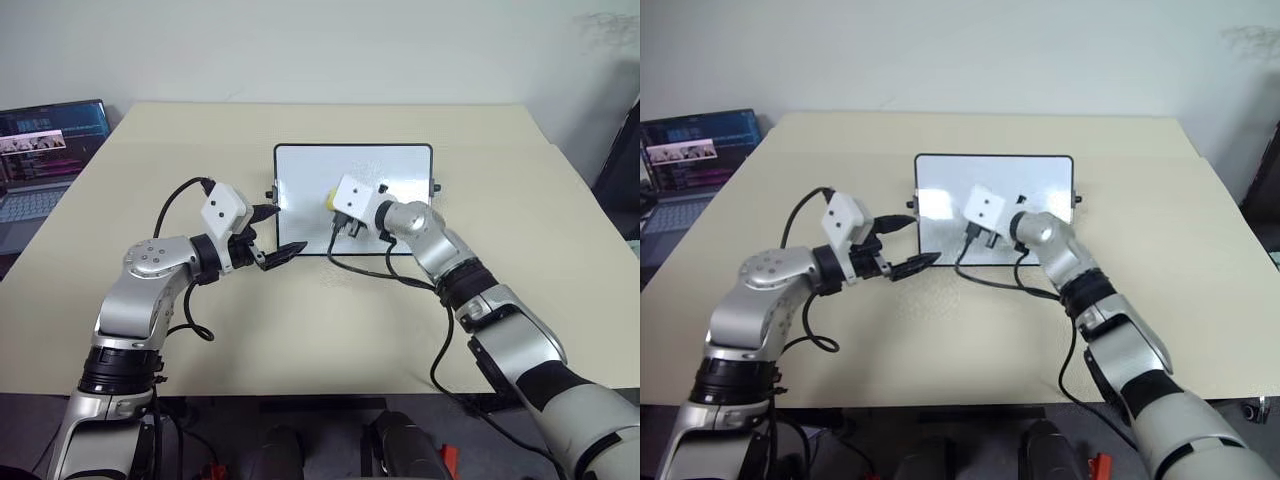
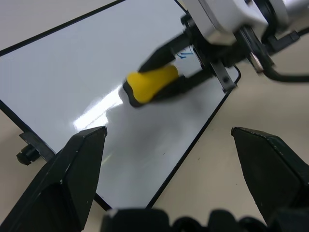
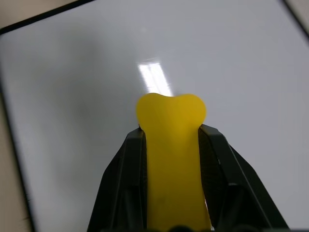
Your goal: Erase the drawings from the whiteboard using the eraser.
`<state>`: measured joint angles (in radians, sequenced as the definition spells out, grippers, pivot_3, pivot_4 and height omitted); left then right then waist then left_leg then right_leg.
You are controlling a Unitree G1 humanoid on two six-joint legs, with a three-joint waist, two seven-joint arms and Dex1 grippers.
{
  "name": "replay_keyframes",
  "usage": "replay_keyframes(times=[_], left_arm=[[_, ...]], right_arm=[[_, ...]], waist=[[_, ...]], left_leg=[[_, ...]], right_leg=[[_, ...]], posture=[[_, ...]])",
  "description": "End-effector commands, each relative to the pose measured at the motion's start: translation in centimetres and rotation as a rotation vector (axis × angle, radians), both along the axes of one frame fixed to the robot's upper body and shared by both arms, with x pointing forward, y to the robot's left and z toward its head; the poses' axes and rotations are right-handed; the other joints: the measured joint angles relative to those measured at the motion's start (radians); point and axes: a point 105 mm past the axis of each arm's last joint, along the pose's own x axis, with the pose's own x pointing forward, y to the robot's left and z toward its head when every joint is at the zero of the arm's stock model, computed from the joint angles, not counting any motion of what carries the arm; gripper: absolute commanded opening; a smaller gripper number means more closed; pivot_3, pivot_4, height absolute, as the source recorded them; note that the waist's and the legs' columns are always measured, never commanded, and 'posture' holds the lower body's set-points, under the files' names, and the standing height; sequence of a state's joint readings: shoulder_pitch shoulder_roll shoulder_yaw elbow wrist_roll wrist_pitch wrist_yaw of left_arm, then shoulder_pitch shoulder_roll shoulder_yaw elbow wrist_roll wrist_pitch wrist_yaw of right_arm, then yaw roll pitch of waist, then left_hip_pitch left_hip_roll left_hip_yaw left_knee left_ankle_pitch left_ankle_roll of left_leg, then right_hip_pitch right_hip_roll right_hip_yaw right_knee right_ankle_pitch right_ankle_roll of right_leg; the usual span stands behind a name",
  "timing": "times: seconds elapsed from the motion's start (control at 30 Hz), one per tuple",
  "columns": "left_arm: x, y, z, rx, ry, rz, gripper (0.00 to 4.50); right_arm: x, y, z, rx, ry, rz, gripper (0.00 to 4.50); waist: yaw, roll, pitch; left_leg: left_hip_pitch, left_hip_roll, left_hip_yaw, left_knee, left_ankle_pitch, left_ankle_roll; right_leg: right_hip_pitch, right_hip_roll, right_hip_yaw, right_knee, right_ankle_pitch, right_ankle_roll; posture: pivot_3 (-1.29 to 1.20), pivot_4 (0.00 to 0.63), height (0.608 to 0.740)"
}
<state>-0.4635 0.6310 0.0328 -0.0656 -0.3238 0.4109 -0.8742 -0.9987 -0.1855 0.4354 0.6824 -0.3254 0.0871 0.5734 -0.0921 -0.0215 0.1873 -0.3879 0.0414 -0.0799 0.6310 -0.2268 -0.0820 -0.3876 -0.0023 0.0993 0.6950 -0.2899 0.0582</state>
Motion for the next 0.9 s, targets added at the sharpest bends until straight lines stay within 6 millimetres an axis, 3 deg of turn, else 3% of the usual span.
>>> replay_keyframes(times=[0.03, 0.17, 0.3, 0.6, 0.9], left_arm=[[-0.1, -0.1, 1.4, -0.002, -0.052, -0.008, 4.5], [-0.1, -0.1, 1.5, -0.002, -0.054, -0.007, 4.5], [-0.1, 0.0, 1.6, -0.001, -0.055, -0.006, 4.5], [0.2, -0.3, 1.7, -0.001, -0.059, -0.014, 4.5], [0.4, -0.5, 1.8, 0.0, -0.062, -0.026, 4.5]], right_arm=[[-0.9, -0.1, -2.1, -0.086, 0.07, 0.016, 1.1], [-0.6, -0.5, -2.0, -0.094, 0.062, -0.009, 1.1], [1.5, -2.7, 0.4, -0.073, -0.019, -0.127, 1.1], [4.1, -6.4, 3.3, -0.055, -0.113, -0.292, 1.1], [4.7, -6.8, 4.1, 0.019, -0.145, -0.358, 1.1]], waist=[[0.0, 0.0, 0.0], [0.001, 0.0, 0.0], [0.002, 0.0, 0.0], [0.009, 0.0, 0.0], [0.005, 0.0, 0.0]], left_leg=[[0.0, 0.0, 0.0, 0.0, 0.0, 0.0], [0.0, 0.0, 0.0, 0.0, 0.0, 0.0], [0.0, 0.0, 0.0, 0.0, 0.0, 0.0], [0.0, 0.0, 0.0, 0.0, 0.002, 0.0], [0.0, 0.0, 0.0, 0.0, 0.002, 0.001]], right_leg=[[0.0, 0.0, 0.0, 0.0, 0.0, 0.0], [0.0, 0.0, 0.0, 0.001, 0.0, 0.0], [0.0, 0.0, 0.0, 0.001, 0.0, 0.0], [0.0, 0.0, 0.0, 0.0, 0.0, 0.0], [0.0, 0.0, 0.0, -0.001, -0.002, 0.003]], posture=[[0.0, 0.15, 0.74], [0.0, 0.15, 0.74], [0.0, 0.15, 0.74], [0.0, 0.15, 0.74], [0.0, 0.15, 0.74]])
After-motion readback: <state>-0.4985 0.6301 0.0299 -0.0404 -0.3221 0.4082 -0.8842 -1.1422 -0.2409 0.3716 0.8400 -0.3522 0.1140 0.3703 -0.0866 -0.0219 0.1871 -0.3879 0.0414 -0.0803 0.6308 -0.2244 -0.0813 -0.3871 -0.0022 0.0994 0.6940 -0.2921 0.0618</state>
